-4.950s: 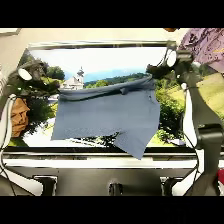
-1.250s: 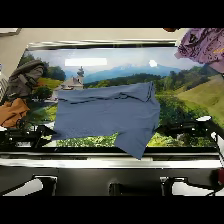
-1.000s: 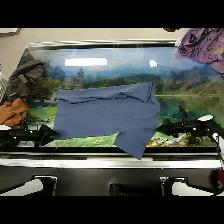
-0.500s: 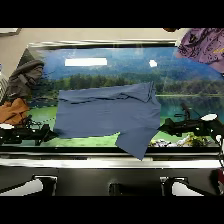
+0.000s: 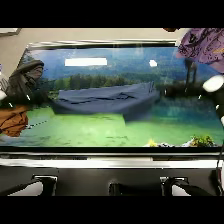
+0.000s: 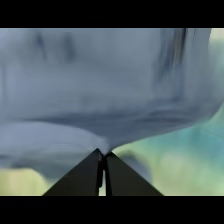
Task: Fold the clothes and pants, and hang the long-sleeved shirts on hangers.
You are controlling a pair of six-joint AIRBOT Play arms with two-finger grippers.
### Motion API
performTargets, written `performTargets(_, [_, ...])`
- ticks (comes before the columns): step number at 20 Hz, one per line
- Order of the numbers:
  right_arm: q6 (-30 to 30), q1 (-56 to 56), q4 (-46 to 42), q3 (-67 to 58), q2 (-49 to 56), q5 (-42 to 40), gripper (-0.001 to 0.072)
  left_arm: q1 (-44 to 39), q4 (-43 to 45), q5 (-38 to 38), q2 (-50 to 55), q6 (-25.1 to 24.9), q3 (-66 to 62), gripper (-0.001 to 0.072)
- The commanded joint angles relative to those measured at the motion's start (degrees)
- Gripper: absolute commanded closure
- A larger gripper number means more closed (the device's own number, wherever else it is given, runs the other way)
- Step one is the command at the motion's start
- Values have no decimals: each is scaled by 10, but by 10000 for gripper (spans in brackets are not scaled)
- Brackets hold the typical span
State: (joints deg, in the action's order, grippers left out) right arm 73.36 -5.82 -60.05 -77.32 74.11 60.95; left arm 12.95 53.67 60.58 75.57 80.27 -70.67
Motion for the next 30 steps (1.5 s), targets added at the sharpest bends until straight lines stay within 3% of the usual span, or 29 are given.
performTargets(1, [60,36,-115,-228,-4,21,689,-40,89,5,-4,70,-258,694])
performTargets(4, [63,36,-150,-390,-30,63,689,-52,195,39,-19,123,-449,695])
performTargets(6, [71,36,-169,-437,-76,63,689,-52,258,57,-53,160,-511,694])
performTargets(12, [97,36,-202,-436,-214,105,689,-52,313,80,-225,179,-433,694])
performTargets(17, [131,36,-198,-436,-211,114,689,-52,325,148,-240,179,-422,695])
performTargets(21, [154,36,-179,-411,-129,149,689,-52,322,151,-181,179,-377,694])
performTargets(26, [175,40,-186,-326,40,179,689,-52,303,148,-1,159,-298,693])
performTargets(30, [175,51,-184,-323,204,114,689,-56,303,89,183,156,-295,693])
